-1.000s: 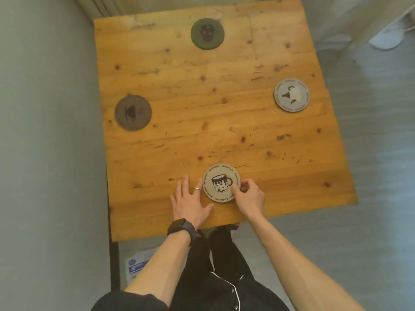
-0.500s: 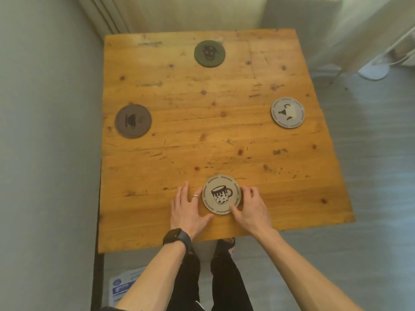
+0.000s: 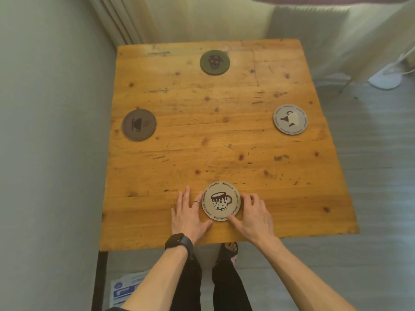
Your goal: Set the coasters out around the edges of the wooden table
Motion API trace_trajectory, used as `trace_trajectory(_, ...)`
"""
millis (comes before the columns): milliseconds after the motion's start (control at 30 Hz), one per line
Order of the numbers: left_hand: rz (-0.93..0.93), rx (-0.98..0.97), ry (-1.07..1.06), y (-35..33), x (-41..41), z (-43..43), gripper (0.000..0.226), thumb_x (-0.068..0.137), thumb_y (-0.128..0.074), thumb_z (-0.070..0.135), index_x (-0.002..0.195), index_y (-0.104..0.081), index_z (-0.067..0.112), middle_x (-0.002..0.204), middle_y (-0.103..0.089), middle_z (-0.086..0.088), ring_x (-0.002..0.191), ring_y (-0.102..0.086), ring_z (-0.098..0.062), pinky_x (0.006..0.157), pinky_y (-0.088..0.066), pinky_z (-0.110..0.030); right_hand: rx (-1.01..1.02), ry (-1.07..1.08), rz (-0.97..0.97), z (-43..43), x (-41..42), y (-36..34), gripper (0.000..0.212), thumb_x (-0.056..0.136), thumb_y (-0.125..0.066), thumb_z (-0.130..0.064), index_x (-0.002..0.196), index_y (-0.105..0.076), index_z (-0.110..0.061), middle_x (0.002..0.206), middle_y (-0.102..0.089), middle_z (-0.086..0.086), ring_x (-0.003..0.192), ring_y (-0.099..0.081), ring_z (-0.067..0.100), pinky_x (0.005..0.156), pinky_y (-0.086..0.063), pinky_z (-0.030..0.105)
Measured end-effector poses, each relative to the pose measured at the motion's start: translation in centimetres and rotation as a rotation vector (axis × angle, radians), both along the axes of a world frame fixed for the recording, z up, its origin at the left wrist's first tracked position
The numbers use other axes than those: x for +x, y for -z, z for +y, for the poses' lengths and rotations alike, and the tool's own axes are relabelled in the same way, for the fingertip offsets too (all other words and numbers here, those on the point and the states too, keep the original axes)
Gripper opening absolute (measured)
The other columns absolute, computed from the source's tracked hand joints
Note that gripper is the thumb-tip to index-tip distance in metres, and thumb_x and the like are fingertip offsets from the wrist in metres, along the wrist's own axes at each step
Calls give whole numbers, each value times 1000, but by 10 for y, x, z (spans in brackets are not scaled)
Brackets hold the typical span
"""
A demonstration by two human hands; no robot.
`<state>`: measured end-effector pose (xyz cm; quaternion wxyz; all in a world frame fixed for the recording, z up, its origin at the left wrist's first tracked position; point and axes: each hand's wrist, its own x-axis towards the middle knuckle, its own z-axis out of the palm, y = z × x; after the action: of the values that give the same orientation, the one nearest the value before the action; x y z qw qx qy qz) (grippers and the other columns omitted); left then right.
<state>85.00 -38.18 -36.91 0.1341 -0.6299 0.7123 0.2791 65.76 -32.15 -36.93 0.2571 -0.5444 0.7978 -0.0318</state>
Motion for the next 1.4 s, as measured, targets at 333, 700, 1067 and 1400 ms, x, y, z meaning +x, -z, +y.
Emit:
trace_trajectory(333, -44, 10, 8, -9, -5, 0, 95, 72, -68, 65, 148, -12, 51, 163, 13, 4, 149, 10, -22, 116, -17, -61, 48, -36, -66, 0, -6, 2, 102, 68, -76, -64, 148, -23, -29, 133, -40, 6, 117, -46, 22, 91, -50, 38)
trace_trajectory(700, 0, -17, -25, -2, -3, 2, 95, 69, -71, 65, 145, -15, 54, 163, 11, 9, 149, 10, -19, 115, -15, -62, -69, 19, -171, 9, -7, 10, 94, 68, -75, -62, 144, -28, -31, 128, -41, -1, 114, -43, 16, 91, -48, 34)
trace_trajectory(1067, 68, -16, -55, -3, 3, 3, 94, 68, -59, 60, 148, -8, 52, 162, 10, 13, 148, 9, -14, 117, -6, -57, -39, 45, -190, 13, -6, 6, 101, 70, -71, -65, 150, -26, -25, 134, -38, 0, 120, -42, 17, 99, -45, 35)
trace_trajectory(1400, -44, -95, -46, 18, 16, -29, 67, 92, -15, 68, 143, 24, 51, 153, 39, 7, 140, 36, -23, 110, 20, -59, -57, 42, -182, 13, -1, 1, 86, 77, -70, -58, 148, -32, -27, 133, -40, 1, 118, -43, 15, 97, -46, 33)
